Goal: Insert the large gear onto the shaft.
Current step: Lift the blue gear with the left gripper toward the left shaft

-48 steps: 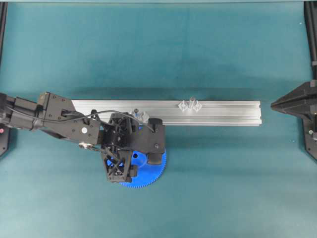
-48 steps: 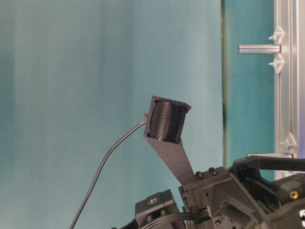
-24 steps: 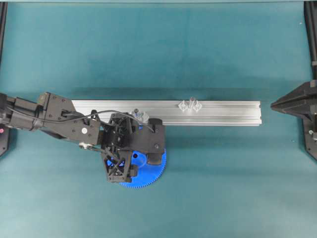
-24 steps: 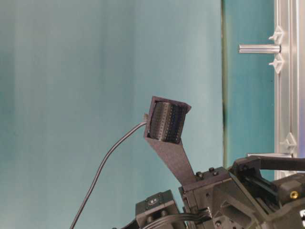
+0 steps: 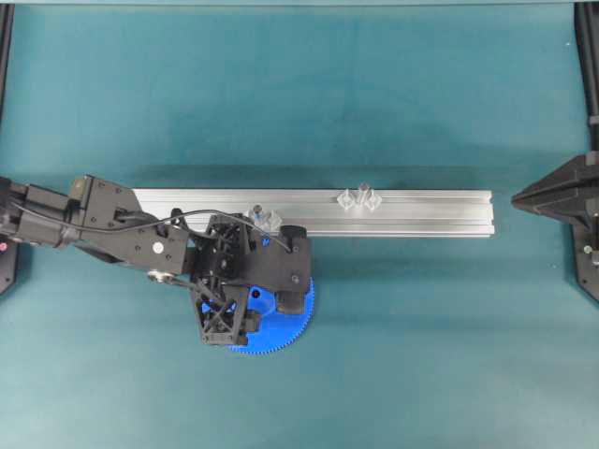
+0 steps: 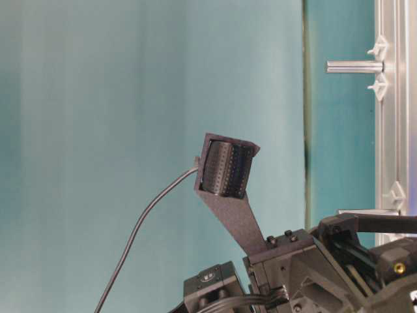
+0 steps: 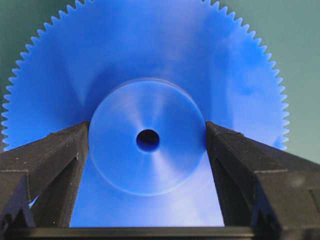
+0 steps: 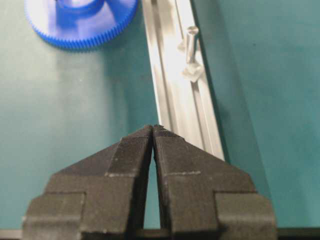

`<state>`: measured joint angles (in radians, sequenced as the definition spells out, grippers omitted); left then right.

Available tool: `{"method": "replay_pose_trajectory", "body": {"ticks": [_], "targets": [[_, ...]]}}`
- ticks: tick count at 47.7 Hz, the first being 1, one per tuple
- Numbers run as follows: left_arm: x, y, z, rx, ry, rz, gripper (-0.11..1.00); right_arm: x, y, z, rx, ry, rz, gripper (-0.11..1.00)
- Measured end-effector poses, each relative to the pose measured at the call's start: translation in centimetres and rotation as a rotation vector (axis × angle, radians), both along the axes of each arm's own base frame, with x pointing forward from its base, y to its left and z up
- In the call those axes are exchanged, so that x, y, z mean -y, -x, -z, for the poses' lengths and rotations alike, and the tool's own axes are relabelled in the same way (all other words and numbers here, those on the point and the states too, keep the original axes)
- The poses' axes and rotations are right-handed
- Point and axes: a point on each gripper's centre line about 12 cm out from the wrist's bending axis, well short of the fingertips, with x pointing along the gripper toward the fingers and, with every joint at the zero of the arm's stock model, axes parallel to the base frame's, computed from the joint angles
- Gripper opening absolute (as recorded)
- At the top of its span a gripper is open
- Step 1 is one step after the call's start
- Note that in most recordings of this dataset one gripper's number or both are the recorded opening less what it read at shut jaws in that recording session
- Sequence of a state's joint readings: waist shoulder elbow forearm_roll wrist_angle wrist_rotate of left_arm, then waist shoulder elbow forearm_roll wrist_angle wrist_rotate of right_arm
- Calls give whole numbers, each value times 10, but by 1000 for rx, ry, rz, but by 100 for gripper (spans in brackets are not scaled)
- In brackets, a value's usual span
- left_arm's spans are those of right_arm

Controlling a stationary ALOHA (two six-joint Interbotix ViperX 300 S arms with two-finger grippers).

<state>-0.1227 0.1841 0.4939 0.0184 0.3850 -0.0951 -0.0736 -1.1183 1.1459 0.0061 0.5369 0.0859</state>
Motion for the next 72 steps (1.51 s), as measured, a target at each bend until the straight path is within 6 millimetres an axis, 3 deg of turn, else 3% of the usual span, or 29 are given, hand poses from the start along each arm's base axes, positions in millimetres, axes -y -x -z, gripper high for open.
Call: {"method": "replay_pose_trajectory", "body": {"ticks": [15, 44, 54, 63, 72], "targets": [[-1, 0, -9, 23, 2, -2, 78, 0, 2, -3, 18, 1, 0, 14], [-6, -7, -105, 270, -31, 66, 78, 0, 3, -2, 37, -1, 1, 14], [-31, -22, -133, 347, -73, 48, 78, 0, 3, 0, 57, -1, 2, 14], [-55, -28, -142, 369, -147, 69, 78, 0, 2, 0, 71, 0, 4, 14], [-65, -45, -129, 345, -189, 99, 78, 0, 2, 0, 74, -1, 3, 14]]}}
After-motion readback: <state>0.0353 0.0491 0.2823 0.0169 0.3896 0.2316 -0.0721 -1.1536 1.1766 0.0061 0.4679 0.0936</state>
